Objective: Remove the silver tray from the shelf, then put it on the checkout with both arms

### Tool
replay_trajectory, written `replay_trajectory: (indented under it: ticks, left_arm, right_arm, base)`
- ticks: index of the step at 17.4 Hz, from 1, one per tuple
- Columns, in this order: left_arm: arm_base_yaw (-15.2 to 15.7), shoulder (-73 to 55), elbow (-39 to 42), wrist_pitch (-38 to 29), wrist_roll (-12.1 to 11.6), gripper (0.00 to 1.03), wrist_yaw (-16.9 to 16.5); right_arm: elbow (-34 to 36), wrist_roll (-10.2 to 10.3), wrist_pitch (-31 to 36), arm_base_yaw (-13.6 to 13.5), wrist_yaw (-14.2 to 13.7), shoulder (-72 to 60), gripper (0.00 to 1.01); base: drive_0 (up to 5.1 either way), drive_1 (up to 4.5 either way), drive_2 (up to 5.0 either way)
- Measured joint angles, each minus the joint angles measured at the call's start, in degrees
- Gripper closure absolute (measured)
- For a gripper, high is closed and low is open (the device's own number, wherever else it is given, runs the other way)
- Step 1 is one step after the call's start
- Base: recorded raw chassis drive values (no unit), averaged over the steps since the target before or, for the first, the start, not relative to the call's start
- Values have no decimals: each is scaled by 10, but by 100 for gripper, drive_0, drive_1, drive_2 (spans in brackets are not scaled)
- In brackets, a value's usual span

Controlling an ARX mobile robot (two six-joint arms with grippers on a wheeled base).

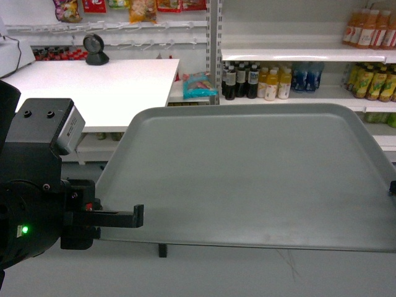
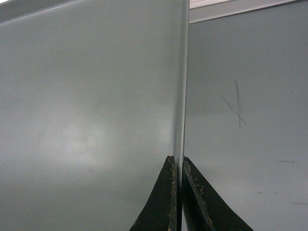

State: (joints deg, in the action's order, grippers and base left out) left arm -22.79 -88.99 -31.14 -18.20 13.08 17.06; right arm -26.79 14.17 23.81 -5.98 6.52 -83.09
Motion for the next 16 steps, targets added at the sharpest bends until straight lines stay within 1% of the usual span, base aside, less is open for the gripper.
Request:
replay_trajectory:
  ticks: [16]
  left_arm:
    - [0,0,0,1,0,100,0]
  right_arm:
    - [0,0,-1,0,1,0,99]
  base:
    - [-498,248,248]
